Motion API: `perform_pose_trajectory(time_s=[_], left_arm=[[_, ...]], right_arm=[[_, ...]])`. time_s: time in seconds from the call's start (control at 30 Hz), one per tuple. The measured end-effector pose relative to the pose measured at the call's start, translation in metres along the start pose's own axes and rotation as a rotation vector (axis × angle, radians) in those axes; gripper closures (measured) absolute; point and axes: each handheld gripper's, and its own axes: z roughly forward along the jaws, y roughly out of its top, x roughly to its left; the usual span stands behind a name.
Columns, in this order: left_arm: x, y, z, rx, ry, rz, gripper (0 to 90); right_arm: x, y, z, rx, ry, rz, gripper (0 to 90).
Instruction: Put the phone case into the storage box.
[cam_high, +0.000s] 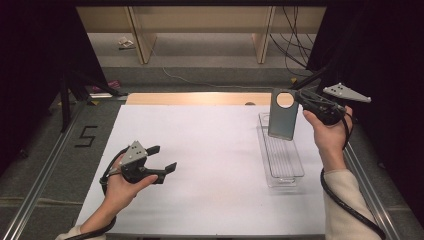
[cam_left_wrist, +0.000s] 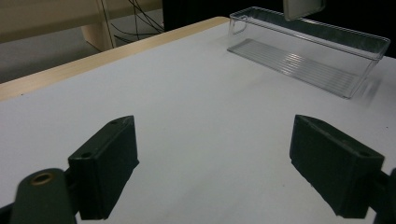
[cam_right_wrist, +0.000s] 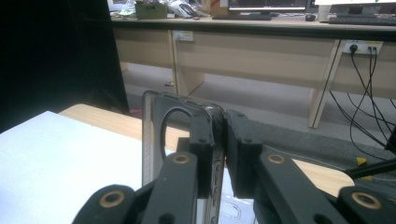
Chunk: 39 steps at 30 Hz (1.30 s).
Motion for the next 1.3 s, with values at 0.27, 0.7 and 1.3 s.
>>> perform_pose_trajectory(time_s=[0.27,0.7,1.3], left_arm=[[0.0,0.0,0.0,0.001,0.001,-0.001,15.0],[0.0,0.0,0.0,0.002,0.001,-0.002,15.0],[0.0,0.0,0.0,0.003,0.003,-0.001,14.9]], right_arm=[[0.0,0.0,0.003,0.004,0.003,0.002,82.2],[0.0,-0.001,0.009,0.005,0.006,-0.002,82.2],[-0.001,-0.001,0.015,0.007,0.005,-0.005,82.2]])
